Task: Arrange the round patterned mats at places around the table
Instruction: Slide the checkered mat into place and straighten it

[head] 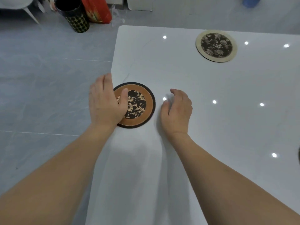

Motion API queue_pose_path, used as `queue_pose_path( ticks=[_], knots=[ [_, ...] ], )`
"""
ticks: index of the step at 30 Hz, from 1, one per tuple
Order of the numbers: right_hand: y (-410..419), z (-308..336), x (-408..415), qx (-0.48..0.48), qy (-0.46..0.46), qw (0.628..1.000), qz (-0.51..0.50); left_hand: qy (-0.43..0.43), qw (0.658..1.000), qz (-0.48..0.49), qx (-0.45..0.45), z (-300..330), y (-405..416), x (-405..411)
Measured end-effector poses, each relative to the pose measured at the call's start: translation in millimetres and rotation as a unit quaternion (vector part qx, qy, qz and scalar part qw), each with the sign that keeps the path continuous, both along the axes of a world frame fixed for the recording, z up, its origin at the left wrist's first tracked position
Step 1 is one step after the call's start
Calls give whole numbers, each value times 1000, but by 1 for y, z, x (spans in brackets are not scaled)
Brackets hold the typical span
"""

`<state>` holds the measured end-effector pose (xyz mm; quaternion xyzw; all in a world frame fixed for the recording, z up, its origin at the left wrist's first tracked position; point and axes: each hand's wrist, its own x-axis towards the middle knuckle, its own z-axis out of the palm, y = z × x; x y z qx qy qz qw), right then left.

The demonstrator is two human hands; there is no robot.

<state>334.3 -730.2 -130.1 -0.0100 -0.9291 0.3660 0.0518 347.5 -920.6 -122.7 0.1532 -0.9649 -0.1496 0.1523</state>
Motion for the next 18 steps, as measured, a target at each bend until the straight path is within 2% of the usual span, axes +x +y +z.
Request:
queue_pose_path(
  ticks=[3, 9, 18],
  knots=[
    [54, 1, 15, 41, 18, 999, -4, 28, 997, -72, -19, 5, 47, 4],
    [181, 3, 48, 116, 14, 992, -50, 16, 975, -217, 46, -8, 185, 23],
    [375, 13, 67, 200, 11, 967, -160, -20, 937, -324, 127, -5, 391, 32]
  ],
)
